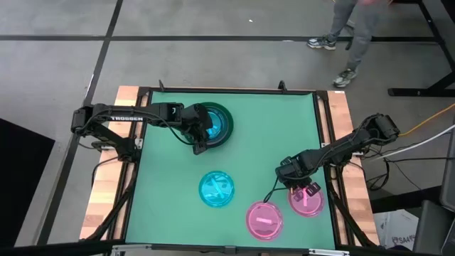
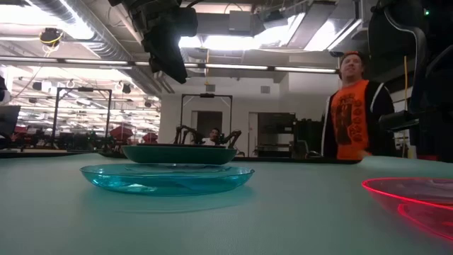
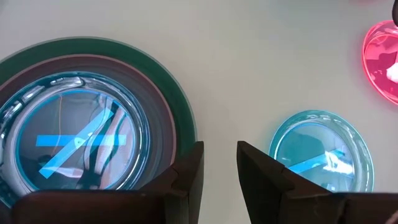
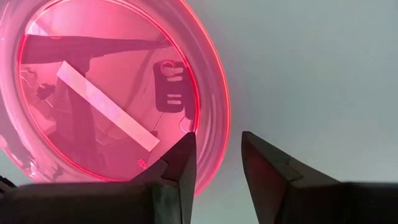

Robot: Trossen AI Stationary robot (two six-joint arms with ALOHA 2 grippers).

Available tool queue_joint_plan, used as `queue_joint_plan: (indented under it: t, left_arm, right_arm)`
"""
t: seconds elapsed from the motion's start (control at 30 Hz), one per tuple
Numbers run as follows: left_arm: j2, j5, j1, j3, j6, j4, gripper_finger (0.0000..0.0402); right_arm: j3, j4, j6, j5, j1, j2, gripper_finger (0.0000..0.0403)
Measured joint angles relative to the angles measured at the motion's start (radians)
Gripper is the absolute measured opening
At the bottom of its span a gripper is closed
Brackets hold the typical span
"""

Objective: Stack plastic plates
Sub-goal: Stack the right light pink plate on top of the blue plate

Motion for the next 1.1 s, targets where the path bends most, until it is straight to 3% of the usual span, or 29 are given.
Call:
queue_joint_plan:
  t: [0.67, 1.1]
  left_arm:
    - [0.0, 0.0, 0.0, 0.0, 0.0, 0.0, 0.0089]
    - [0.0, 0.0, 0.0, 0.0, 0.0, 0.0, 0.0089]
  right_arm:
    - [-0.045, 0.079, 0.046, -0.028, -0.001, 0.0, 0.0114]
    - [-0.046, 0.082, 0.046, 0.003, -0.001, 0.0, 0.0007]
